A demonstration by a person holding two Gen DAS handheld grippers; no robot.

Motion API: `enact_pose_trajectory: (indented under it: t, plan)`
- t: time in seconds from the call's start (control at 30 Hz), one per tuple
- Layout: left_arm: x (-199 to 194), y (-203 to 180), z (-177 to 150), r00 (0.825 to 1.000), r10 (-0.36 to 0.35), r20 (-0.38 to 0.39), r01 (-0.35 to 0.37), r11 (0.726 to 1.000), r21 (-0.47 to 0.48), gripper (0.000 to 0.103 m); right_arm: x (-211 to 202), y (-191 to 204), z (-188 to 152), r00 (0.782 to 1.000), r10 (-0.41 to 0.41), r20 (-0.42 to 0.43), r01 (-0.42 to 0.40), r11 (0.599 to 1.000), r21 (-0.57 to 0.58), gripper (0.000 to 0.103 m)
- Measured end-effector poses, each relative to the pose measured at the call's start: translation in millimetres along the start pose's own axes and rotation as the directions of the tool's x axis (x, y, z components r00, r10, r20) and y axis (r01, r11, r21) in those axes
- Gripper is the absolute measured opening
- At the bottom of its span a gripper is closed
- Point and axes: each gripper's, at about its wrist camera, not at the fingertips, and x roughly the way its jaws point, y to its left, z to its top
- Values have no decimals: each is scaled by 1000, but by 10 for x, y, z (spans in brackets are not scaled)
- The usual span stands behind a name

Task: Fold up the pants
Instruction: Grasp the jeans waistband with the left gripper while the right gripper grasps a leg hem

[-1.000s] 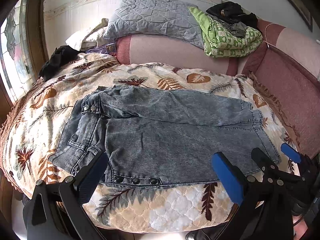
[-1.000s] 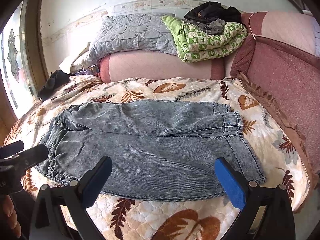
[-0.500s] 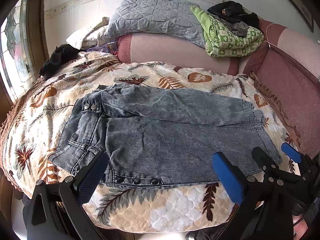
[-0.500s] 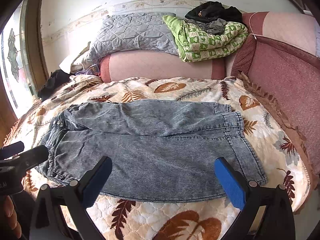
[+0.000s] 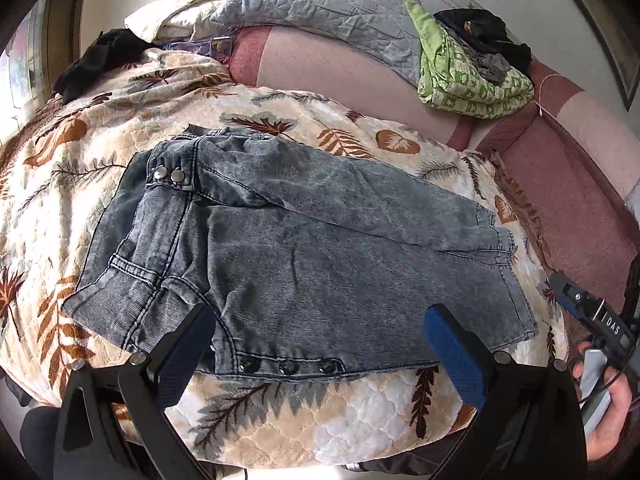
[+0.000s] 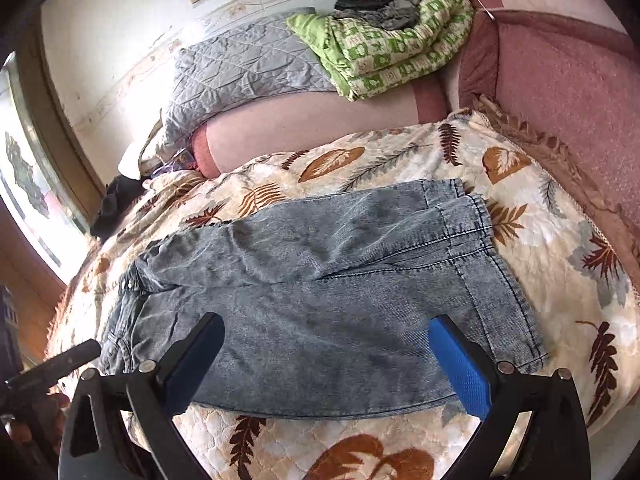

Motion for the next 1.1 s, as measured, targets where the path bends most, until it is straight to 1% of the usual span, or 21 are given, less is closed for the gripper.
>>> enact_pose_trajectory:
  t: [0.07, 0.1, 0.13, 0.17, 0.23, 0.27, 0.33, 0.37, 0.43, 0.47, 0.53, 0.6, 0.63, 0.7, 0.73, 0.77, 0.8, 0.9, 0.97, 1.03, 1.1]
  plan:
    - [2, 148, 125, 1000, 24, -18, -24, 1000, -1, 103, 51, -244, 209, 999, 21, -25, -20, 999, 46, 103]
    - [-10, 231, 213, 998, 52, -30, -52, 999, -7, 103, 95, -370, 323, 999, 33, -35, -30, 997, 70, 103]
    - [-29, 313, 309, 998, 55, -8, -55, 998, -22, 103, 144, -512, 448, 998, 41, -42, -37, 995, 93, 103]
    - [-37, 409, 409, 998, 67, -8, -67, 997, -38, 103, 224, -643, 574, 997, 45, -58, -38, 993, 114, 103]
    - [9, 605, 610, 998, 66, 14, -65, 994, -83, 103, 433, -924, 834, 993, 66, -95, -48, 983, 178, 103]
    - [75, 711, 698, 998, 70, 6, -69, 992, -105, 103, 537, -1051, 957, 992, 76, -100, -54, 977, 204, 103]
    - [275, 913, 837, 995, 83, -47, -88, 988, -126, 103, 805, -1267, 1187, 987, 69, -144, -34, 972, 234, 103]
    - [366, 1004, 899, 994, 89, -60, -96, 987, -132, 103, 942, -1353, 1284, 984, 61, -166, -19, 970, 243, 103]
    - [474, 1155, 996, 992, 103, -69, -112, 984, -142, 103, 1191, -1492, 1445, 979, 38, -200, 12, 971, 240, 103]
    - [522, 1218, 1065, 992, 105, -65, -113, 983, -143, 103, 1323, -1559, 1503, 974, 44, -224, 12, 969, 245, 103]
    - [602, 1346, 1220, 992, 117, -42, -122, 981, -154, 103, 1562, -1682, 1592, 964, 50, -260, 20, 965, 260, 100]
    - [694, 1476, 1393, 992, 120, -29, -123, 978, -171, 102, 1750, -1758, 1681, 961, 40, -274, 30, 968, 248, 87]
    - [747, 1528, 1477, 991, 130, -34, -134, 975, -176, 101, 1847, -1793, 1712, 958, 32, -285, 40, 969, 244, 83]
    - [854, 1602, 1641, 989, 146, -38, -150, 973, -173, 97, 2038, -1833, 1750, 946, 17, -324, 60, 972, 225, 65]
    - [910, 1624, 1712, 986, 159, -42, -163, 972, -168, 96, 2128, -1839, 1764, 939, 4, -343, 71, 976, 207, 61]
    - [962, 1651, 1774, 984, 174, -45, -179, 970, -163, 96, 2195, -1839, 1774, 934, -10, -357, 83, 979, 189, 59]
    - [1018, 1674, 1831, 983, 177, -49, -183, 969, -164, 96, 2249, -1844, 1779, 930, -22, -367, 92, 980, 176, 59]
    - [1173, 1716, 1952, 985, 163, -61, -171, 970, -172, 96, 2365, -1881, 1774, 919, -51, -392, 120, 981, 154, 59]
    - [1285, 1720, 2018, 989, 126, -81, -138, 974, -177, 96, 2434, -1898, 1753, 909, -51, -413, 121, 982, 144, 59]
    - [1385, 1703, 2066, 991, 94, -98, -110, 977, -182, 96, 2449, -1898, 1755, 911, -47, -409, 110, 985, 133, 59]
    - [1473, 1679, 2103, 989, 96, -112, -115, 978, -175, 96, 2472, -1913, 1759, 913, -34, -407, 97, 986, 136, 57]
